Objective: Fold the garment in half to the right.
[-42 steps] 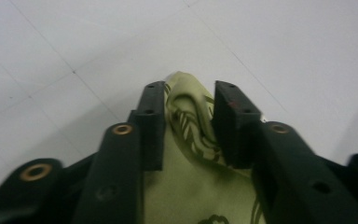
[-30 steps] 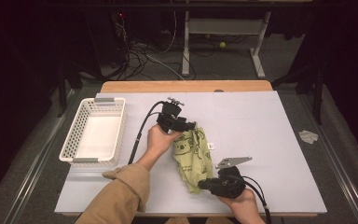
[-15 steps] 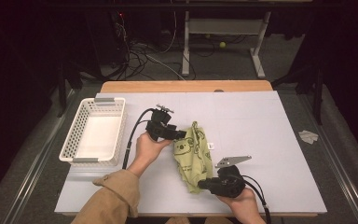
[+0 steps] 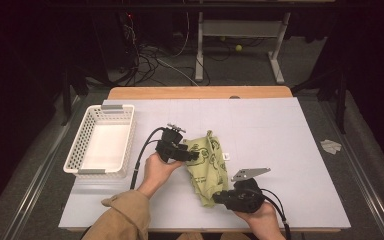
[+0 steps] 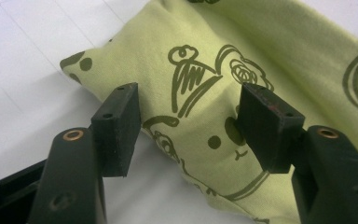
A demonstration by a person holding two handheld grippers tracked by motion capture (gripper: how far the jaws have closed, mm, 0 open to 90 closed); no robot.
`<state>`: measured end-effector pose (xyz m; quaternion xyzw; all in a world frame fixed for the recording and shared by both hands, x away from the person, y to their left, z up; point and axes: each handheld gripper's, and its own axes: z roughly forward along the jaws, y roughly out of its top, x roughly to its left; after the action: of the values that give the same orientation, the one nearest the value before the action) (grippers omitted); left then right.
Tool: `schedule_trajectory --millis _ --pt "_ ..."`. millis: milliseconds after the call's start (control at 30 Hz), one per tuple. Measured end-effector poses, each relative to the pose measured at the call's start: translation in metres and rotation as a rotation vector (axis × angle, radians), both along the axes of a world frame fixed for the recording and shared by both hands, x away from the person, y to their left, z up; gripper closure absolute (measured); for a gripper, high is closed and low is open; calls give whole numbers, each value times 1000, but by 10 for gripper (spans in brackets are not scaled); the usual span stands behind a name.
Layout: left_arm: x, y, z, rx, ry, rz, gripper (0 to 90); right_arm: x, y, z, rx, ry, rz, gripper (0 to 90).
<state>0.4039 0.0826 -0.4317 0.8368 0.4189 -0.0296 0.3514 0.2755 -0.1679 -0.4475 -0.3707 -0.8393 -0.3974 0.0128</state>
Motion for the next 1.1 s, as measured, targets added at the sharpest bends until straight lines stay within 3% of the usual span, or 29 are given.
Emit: schedule_trajectory --millis 200,500,767,1100 --pt "0 -1 -2 6 -2 -1 369 -3 -7 5 -37 -23 8 690" --pt "0 -1 -4 2 6 3 369 -1 -26 10 -111 -44 -23 668" --pt "0 -1 -4 4 -4 1 369 26 -40 21 -142 -67 -108 700" --pt "-1 0 -2 4 -13 -7 369 56 -20 43 -188 -103 -105 734"
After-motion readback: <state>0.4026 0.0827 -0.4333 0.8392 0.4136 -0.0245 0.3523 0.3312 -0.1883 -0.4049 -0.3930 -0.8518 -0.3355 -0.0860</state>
